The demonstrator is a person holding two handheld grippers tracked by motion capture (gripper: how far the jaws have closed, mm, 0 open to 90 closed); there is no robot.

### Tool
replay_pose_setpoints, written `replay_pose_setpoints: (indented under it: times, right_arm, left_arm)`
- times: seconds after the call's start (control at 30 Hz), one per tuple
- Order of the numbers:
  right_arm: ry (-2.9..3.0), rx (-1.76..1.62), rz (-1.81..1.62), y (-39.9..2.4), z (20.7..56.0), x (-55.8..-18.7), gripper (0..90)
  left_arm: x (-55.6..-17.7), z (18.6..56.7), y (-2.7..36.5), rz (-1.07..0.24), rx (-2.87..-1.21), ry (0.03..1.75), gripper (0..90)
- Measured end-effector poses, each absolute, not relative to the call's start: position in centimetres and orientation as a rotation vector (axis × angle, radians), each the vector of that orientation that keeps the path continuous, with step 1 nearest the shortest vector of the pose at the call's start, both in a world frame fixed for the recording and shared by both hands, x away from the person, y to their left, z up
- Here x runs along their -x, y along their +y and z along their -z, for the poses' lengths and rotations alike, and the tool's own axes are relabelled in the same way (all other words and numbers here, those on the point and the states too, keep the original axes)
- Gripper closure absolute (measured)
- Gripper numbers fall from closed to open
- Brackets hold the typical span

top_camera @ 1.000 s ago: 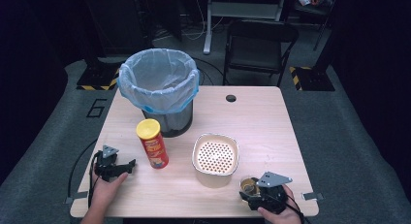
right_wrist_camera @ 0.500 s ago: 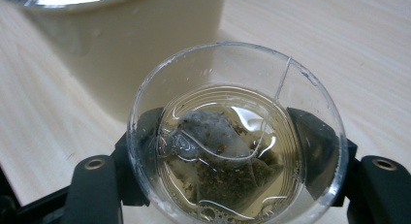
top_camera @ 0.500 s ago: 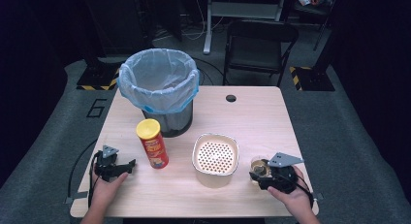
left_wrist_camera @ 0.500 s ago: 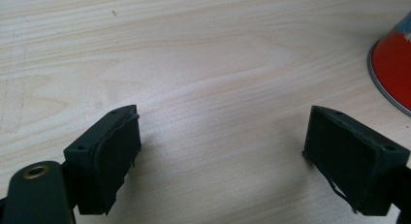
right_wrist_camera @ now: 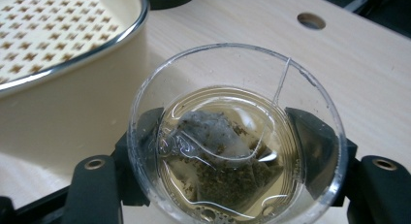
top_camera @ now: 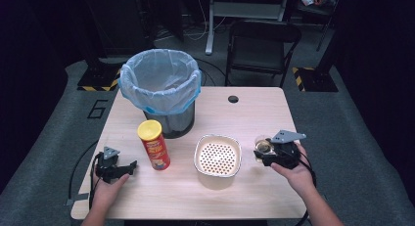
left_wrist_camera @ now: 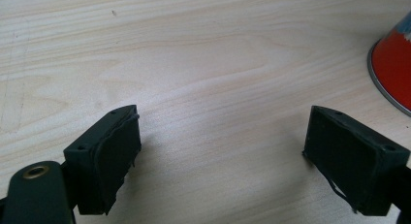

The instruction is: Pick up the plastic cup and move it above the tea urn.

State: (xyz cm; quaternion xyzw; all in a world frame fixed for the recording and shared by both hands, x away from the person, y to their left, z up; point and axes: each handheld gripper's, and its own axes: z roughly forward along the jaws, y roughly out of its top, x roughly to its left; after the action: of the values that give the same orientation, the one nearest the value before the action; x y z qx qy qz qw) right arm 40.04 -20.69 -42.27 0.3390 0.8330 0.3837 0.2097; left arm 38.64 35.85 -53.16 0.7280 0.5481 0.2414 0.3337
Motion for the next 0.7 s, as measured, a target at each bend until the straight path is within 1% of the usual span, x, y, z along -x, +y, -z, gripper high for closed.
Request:
replay_pose_setpoints:
  times: [0.33,0.7]
  right_arm:
    - [2.363,-0.85,-1.065,-19.5,39.8,-43.6,33.0]
    - [2.396,-0.723,-1.096,-17.1,38.9,-46.9,33.2]
  left_arm:
    - [-38.7,53.2,35.8,-0.625,-1.895,1.431,12.4]
    - [-38.7,53.2,35.8,-0.624,-1.897,1.432,12.4]
